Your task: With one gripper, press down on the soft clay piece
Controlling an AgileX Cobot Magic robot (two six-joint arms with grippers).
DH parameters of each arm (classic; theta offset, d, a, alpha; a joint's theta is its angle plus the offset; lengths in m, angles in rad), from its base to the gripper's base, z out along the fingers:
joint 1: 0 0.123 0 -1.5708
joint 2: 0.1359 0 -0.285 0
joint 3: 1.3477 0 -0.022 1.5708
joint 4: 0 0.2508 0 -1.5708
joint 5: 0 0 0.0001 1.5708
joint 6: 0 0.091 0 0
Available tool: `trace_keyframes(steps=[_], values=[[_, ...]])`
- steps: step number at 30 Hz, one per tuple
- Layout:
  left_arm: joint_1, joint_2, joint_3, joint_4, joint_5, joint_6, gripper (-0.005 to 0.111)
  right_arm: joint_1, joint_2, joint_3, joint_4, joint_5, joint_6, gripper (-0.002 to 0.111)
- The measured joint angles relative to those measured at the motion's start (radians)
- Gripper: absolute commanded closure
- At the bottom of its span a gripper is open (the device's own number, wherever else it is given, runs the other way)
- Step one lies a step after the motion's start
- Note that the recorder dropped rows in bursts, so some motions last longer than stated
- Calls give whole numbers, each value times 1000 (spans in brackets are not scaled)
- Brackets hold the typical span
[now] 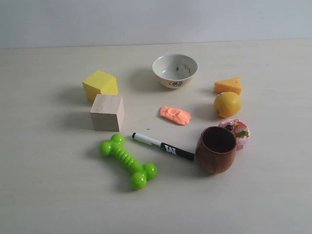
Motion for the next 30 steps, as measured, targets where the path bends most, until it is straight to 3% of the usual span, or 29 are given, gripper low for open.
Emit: trace_keyframes(steps=[5, 14, 23, 30], values=[[9, -50, 80, -2, -35, 48, 107, 0, 0, 0, 0, 0, 0, 108], [10, -57, 279, -3, -284, 127, 107, 0, 0, 0, 0, 0, 0, 108], [10, -150, 418, -17, -307, 130, 107, 0, 0, 0, 0, 0, 0, 108], [-10, -150, 433, -17, -257, 173, 107, 0, 0, 0, 0, 0, 0, 108]])
